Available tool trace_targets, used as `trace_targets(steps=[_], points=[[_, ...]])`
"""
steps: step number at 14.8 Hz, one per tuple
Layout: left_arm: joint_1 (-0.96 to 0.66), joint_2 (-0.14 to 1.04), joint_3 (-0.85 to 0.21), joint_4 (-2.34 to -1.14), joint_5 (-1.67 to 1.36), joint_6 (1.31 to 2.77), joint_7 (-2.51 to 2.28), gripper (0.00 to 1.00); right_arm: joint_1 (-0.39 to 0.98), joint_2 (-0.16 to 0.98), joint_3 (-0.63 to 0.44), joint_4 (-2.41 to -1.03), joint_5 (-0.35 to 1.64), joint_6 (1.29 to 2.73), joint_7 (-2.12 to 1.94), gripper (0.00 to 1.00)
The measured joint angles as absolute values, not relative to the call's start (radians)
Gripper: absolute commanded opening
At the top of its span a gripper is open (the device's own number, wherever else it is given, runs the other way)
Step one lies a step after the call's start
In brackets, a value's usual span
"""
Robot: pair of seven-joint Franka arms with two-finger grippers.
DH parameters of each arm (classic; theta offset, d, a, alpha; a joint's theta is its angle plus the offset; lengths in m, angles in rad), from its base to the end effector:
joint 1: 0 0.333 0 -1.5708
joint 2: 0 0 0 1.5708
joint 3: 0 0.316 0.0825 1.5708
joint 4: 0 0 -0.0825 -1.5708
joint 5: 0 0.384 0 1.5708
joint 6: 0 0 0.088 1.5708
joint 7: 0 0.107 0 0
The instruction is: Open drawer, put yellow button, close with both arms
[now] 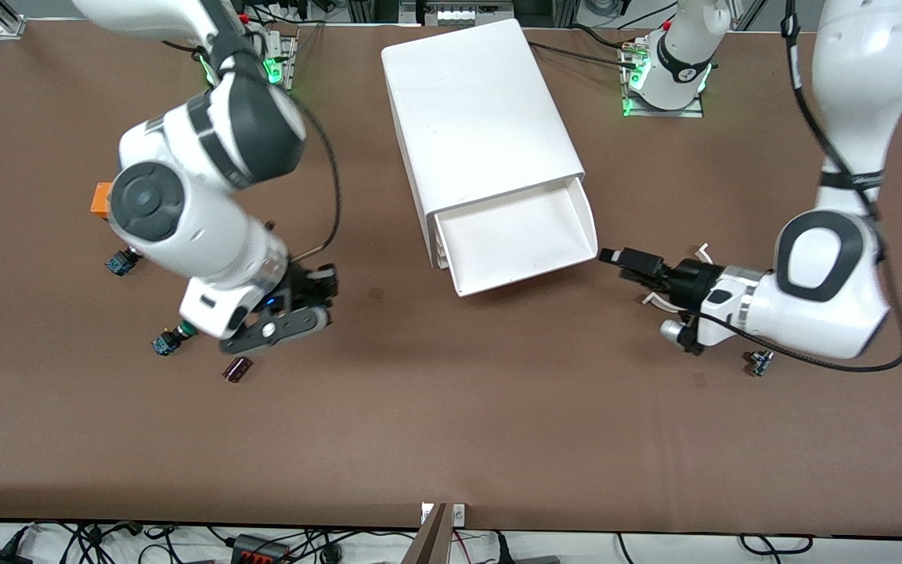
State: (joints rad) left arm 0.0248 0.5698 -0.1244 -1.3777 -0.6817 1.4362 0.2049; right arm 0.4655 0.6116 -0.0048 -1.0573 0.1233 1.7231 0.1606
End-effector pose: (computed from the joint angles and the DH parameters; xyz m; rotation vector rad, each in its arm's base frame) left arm 0.6535 -0.1236 0.3853 2.2919 -0.2466 -0.5496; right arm 0.6510 0.3370 0.4874 -2.9804 -0.4286 -0.0225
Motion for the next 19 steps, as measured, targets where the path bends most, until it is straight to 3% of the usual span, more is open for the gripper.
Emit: trace_targets(steps=[3,9,14,19], points=[[0.02,0.556,-0.125,-1.287,-0.459,1.366,0.067,1.0,0.59,0.607,-0.004,-1.031,0.124,1.741,0.279,0.0],[0.006,0.547,-0.136,-1.225,0.02,1.353,0.04,1.0,0.752,0.631,-0.009,-1.022,0.123,1.853,0.477,0.0],[0.017,0.531,-0.132,-1.082,0.046,1.35,0.036,1.0,0.812,0.707,-0.01,-1.022,0.123,1.948,0.564,0.0],[0.039,0.478,-0.131,-1.066,0.046,1.349,0.036,1.0,0.849,0.753,-0.01,-1.022,0.123,1.978,0.634,0.0]])
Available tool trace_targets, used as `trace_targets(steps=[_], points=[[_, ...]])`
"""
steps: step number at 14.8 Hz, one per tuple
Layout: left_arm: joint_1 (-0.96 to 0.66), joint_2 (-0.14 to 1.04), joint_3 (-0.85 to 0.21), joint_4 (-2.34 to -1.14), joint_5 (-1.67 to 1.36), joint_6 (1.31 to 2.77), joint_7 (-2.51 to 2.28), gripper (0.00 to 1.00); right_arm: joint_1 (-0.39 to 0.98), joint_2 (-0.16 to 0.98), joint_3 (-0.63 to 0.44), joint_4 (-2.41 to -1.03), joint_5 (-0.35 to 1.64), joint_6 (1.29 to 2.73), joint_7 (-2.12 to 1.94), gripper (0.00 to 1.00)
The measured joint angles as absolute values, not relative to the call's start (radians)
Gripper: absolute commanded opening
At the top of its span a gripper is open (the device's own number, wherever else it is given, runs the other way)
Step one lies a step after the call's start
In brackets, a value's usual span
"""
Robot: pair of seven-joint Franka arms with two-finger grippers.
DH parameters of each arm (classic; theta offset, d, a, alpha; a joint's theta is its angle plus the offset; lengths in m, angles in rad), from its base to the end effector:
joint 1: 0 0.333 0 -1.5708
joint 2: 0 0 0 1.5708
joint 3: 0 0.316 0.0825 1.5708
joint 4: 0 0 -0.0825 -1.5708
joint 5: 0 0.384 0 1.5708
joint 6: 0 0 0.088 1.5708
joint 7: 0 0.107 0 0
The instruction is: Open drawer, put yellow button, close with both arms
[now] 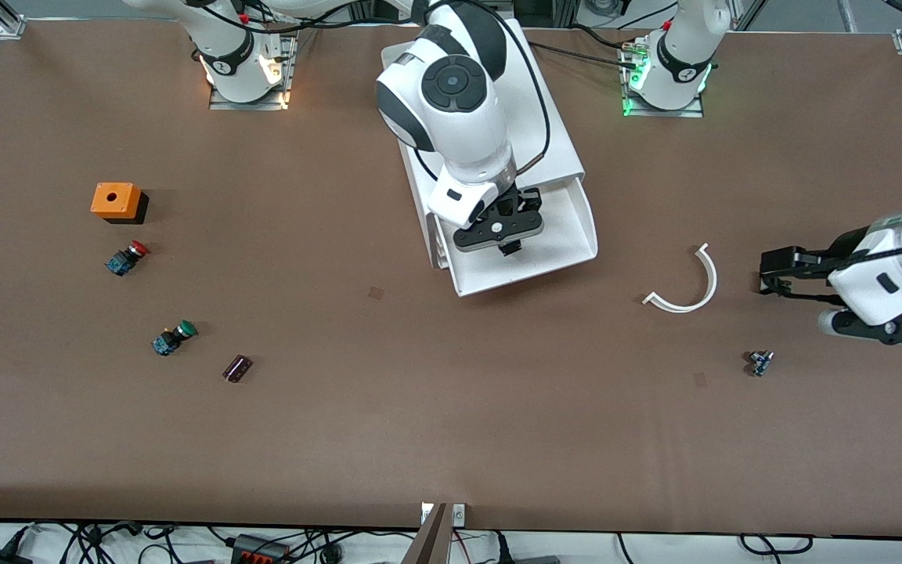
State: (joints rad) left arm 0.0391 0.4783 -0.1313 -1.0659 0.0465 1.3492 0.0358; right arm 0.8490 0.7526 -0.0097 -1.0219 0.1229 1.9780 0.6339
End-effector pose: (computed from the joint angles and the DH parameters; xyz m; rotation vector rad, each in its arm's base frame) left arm 0.6646 -0.0329 0.5480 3.1123 -0.1766 -0.2998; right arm 0.5112 0.5851 0.4238 -2.9100 -0.2502 -0.1114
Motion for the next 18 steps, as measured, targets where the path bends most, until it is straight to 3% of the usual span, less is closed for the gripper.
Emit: trace_targets(steps=[7,8,9,13,14,15,18], points=[[0.037,0.475,-0.134,-1.067,0.046,1.349,0.035,1.0,0.869,0.764,-0.01,-1.022,0.12,1.936,0.645,0.0],[0.037,0.475,-0.134,-1.067,0.046,1.349,0.035,1.0,0.87,0.767,-0.01,-1.023,0.117,1.933,0.645,0.1],[0.037,0.475,-0.134,-1.067,0.046,1.349,0.035,1.0,0.871,0.771,-0.01,-1.025,0.116,1.933,0.645,0.42],[0.042,0.475,-0.134,-1.067,0.046,1.349,0.035,1.0,0.877,0.78,-0.01,-1.026,0.115,1.933,0.646,0.67],[0.044,0.475,-0.134,-1.067,0.046,1.349,0.035,1.0,0.877,0.78,-0.01,-1.026,0.115,1.934,0.646,0.93],[0.046,0.475,-0.134,-1.067,0.046,1.349,0.035,1.0,0.878,0.78,-0.01,-1.026,0.115,1.934,0.646,1.0],[0.049,0.475,-0.134,-1.067,0.046,1.349,0.035,1.0,0.88,0.78,-0.015,-1.021,0.112,1.938,0.646,1.0]])
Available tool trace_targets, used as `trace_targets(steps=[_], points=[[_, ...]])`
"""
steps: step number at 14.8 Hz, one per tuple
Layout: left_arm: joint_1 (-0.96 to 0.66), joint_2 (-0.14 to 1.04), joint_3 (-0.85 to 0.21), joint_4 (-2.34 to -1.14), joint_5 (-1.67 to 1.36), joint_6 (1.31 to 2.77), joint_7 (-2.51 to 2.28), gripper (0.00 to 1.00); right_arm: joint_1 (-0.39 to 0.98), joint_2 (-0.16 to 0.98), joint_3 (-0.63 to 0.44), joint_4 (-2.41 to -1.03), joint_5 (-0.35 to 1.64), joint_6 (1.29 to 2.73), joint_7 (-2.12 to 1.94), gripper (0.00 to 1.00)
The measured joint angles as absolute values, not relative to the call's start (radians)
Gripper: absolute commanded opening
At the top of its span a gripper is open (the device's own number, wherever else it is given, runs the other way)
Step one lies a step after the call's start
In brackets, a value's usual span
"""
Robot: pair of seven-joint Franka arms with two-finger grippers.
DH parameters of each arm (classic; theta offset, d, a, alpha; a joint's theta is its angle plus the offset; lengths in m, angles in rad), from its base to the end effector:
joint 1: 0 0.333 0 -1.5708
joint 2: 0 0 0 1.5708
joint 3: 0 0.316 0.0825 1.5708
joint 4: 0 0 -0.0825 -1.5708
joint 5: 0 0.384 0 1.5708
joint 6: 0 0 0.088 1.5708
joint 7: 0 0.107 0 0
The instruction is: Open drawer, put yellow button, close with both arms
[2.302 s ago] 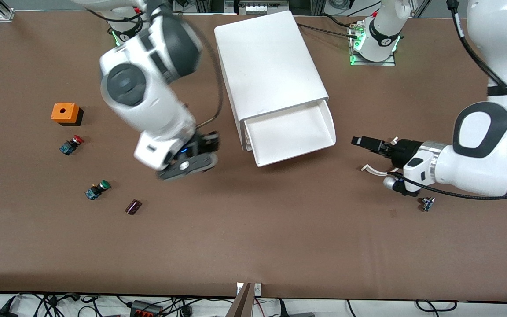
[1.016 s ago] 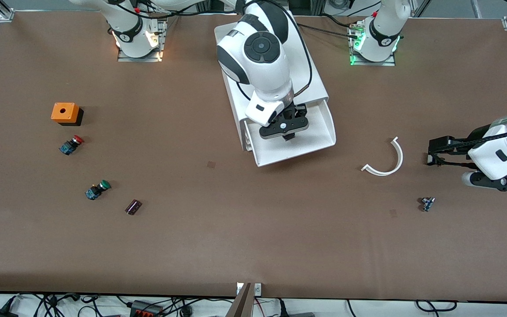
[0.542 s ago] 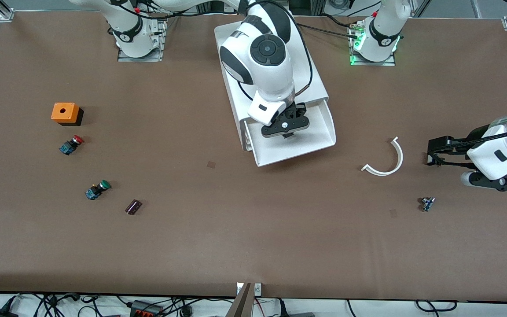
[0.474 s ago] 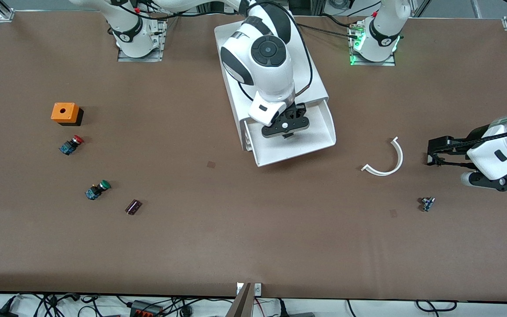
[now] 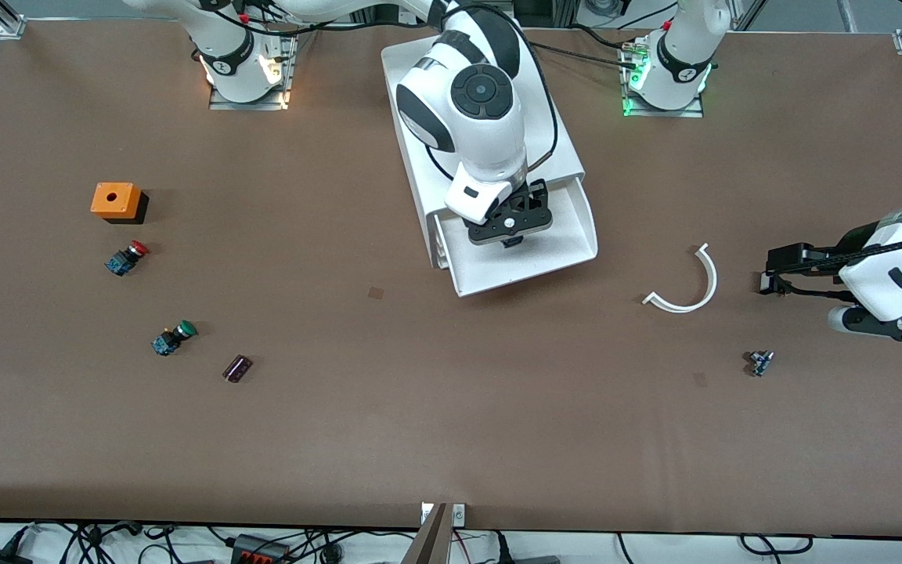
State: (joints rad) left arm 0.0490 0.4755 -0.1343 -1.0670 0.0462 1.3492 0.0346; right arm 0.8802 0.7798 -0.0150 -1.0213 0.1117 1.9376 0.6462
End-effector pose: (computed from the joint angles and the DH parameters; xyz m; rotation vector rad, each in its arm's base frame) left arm 0.6642 -0.0279 0.5494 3.1114 -0.1637 -0.2968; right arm 0.4939 0.5978 0.3987 -2.9638 -0.2841 -0.0492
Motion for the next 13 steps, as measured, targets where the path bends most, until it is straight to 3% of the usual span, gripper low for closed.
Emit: trace_targets(steps=[8,13], points=[[0.039,0.461,-0.142,-1.093,0.026,1.384,0.018,1.0,0.843,0.742,-0.106,-0.951,0.107,1.913,0.646,1.0],[0.036,0.454,-0.188,-1.221,0.015,1.571,-0.135,1.0,0.748,0.686,-0.193,-0.95,0.09,1.801,0.506,1.0]])
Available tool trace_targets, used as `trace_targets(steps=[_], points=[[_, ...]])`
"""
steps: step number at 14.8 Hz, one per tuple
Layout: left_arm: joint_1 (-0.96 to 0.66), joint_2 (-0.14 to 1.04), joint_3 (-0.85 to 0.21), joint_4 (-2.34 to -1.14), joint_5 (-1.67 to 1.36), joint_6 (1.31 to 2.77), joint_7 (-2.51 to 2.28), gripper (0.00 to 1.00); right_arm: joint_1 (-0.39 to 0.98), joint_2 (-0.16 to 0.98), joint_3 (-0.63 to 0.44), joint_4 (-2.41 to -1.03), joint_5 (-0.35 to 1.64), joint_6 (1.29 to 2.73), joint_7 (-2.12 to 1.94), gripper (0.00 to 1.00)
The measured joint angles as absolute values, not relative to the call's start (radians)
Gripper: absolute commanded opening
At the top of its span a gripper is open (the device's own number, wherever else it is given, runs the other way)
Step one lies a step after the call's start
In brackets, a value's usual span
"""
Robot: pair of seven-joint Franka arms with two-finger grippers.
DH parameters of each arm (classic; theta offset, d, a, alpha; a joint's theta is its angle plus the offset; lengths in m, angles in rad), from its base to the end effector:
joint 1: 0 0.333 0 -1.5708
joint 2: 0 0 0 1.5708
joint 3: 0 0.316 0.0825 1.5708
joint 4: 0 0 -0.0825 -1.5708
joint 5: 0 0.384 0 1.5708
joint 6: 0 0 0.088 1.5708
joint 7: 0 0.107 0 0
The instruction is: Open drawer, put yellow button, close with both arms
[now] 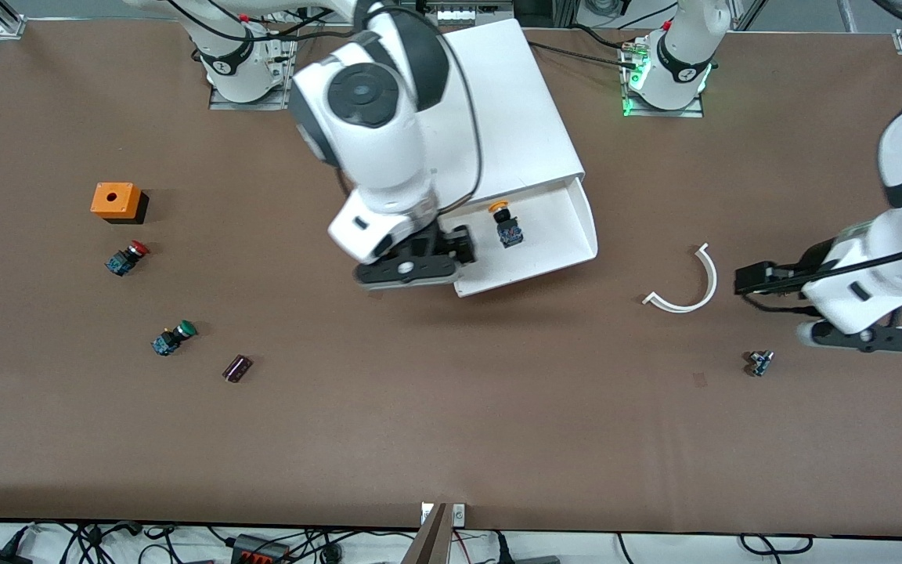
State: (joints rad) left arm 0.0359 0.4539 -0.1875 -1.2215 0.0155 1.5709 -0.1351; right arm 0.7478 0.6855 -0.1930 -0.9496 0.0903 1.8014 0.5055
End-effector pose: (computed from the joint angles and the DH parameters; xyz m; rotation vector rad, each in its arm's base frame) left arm 0.6745 -0.0738 0.5112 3.0847 -0.0041 -0.1628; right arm 0.6089 0.4480 0.4972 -3.0630 -0.1379 -0.2558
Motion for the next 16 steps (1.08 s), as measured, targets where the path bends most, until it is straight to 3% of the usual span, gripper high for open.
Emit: trace_targets(steps=[8,16], points=[[-0.124,0.494,-0.257,-1.37,0.015,1.839,-0.571,1.0,0.506,0.607,-0.24,-0.952,0.089,1.558,0.253,1.0],[-0.272,0.602,-0.26,-1.41,0.016,1.967,-0.755,1.0,0.293,0.508,-0.243,-1.011,0.088,1.513,0.183,1.0]])
